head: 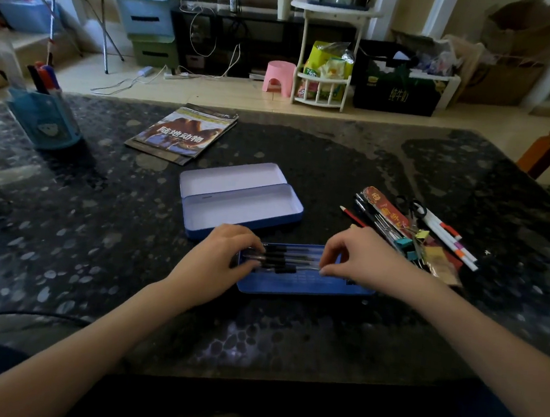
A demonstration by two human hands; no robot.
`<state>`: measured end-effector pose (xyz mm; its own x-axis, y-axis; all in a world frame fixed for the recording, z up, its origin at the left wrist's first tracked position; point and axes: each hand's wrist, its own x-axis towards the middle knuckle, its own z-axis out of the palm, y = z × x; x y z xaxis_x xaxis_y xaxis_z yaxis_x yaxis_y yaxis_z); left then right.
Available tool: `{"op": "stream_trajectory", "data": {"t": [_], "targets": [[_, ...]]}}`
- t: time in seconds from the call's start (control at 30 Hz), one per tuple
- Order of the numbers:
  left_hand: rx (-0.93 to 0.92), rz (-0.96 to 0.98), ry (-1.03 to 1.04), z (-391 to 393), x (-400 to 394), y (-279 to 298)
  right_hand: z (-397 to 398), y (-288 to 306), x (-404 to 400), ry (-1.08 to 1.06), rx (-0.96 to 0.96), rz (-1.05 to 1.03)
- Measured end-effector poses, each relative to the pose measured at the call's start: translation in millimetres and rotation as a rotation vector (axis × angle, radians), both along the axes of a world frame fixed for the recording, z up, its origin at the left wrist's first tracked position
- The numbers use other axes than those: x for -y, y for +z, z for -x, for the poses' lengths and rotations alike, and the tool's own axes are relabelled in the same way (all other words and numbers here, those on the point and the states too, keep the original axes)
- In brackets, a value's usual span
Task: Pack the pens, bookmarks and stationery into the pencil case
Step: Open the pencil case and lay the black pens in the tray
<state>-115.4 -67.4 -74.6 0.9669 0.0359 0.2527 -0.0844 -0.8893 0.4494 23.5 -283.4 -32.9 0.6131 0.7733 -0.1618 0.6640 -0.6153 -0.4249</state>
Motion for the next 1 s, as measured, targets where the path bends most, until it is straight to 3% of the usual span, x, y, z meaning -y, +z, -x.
{"op": "stream_trajectory", "data": {"t": [0.1,0.2,0.33,0.47,0.6,0.7,1.0], "targets": [[-0.076,-0.079,0.006,5,4,-5,8,-11,-6,0.011,0.061,-0.049],[-0.063,-0.138,0.024,7,4,-4,13,-21,-11,0.013,0.180,-0.095],[-0.058,-0.232,0.017,7,7,-3,6,-22,-10,0.027,0.198,-0.131],[-0.090,-0.323,-0.014,1,7,4,-30,-5,1,-0.143,0.315,-0.182],[-0.144,-0.414,-0.085,-3,5,12,-71,3,25,-0.366,0.413,0.069],[-0.159,-0.480,-0.130,1,4,10,-79,-3,33,-0.350,0.432,0.277],[-0.157,-0.382,-0.097,17,1,0,-75,-8,19,-0.381,0.439,0.344]]}}
